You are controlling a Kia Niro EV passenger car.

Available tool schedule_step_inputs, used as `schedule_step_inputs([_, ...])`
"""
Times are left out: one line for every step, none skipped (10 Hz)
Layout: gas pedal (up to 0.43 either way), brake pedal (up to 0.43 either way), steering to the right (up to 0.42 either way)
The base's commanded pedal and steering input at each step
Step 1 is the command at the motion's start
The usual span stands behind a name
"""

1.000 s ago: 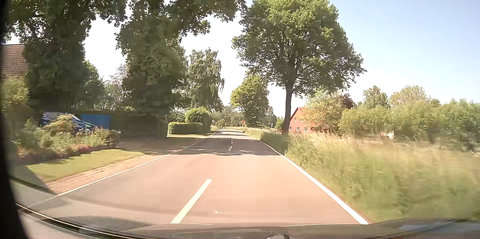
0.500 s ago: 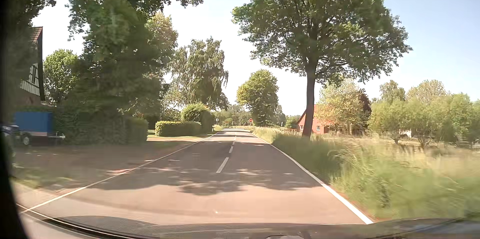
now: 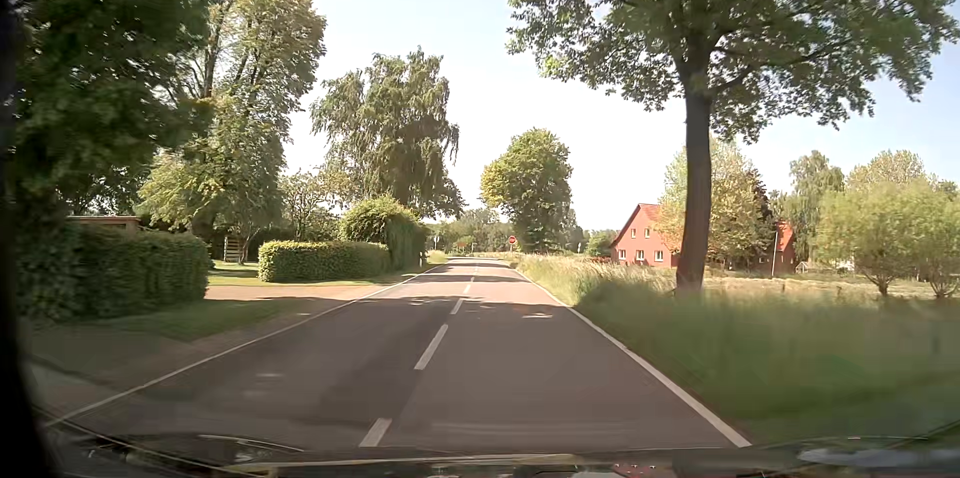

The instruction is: Follow the waypoints while adhering to traffic rules and regulations

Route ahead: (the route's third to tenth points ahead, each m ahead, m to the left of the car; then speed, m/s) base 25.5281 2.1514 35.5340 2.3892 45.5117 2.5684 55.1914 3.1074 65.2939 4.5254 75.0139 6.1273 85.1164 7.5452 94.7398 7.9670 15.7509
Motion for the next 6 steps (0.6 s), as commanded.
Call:
schedule_step_inputs([0.039,0.000,-0.009])
schedule_step_inputs([0.039,0.000,-0.008])
schedule_step_inputs([0.000,0.000,-0.008])
schedule_step_inputs([0.000,0.000,-0.008])
schedule_step_inputs([0.000,0.000,-0.008])
schedule_step_inputs([0.000,0.000,-0.008])
